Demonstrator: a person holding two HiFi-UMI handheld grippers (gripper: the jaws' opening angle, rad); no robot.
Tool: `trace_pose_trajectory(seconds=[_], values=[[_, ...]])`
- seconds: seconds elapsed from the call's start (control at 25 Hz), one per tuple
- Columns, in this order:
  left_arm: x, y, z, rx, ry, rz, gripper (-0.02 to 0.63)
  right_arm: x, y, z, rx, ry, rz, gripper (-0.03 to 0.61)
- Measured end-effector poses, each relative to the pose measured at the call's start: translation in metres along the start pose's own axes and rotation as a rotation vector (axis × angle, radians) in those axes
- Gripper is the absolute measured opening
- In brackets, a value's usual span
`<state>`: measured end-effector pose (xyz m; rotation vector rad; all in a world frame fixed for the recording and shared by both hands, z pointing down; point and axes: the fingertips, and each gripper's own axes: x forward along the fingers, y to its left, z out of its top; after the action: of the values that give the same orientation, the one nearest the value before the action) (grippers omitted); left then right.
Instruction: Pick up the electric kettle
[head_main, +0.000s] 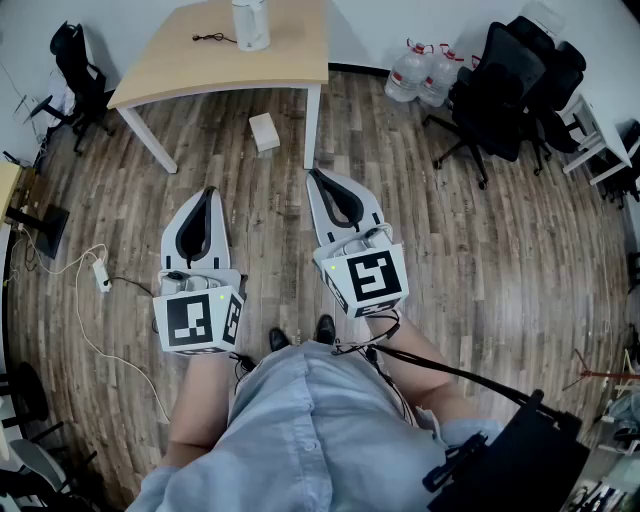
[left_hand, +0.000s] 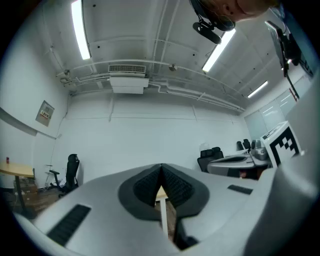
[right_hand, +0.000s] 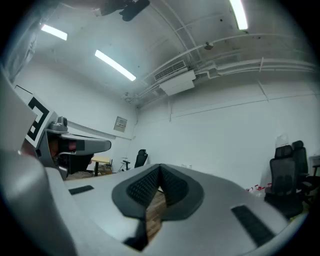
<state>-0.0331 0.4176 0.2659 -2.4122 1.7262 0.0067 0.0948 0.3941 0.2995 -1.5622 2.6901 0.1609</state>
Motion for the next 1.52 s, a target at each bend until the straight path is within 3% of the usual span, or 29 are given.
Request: trace_pose_trajectory(seconds=[0.52, 0.8, 1.2, 1.52], values=[[0.015, -0.020, -0.007, 0.005, 0.021, -0.003, -0.002, -0.003, -0.024, -0.012, 0.022, 0.002, 0.003, 0.000], [0.041, -0.039, -0.014, 0.008, 0.031, 0.015, -0.002, 0.002, -0.061, -0.027, 0.101, -0.007, 0.031, 0.002], [0.090, 0.008, -0.039, -0.003, 0.045, 0.086, -0.002, 0.058, -0.079, -0.057, 0.104, 0.031, 0.045, 0.002], [0.173, 0.065, -0.059, -0.022, 0.037, 0.052, -0.002, 0.166, -0.097, -0.057, 0.069, 0.029, 0.025, 0.002]])
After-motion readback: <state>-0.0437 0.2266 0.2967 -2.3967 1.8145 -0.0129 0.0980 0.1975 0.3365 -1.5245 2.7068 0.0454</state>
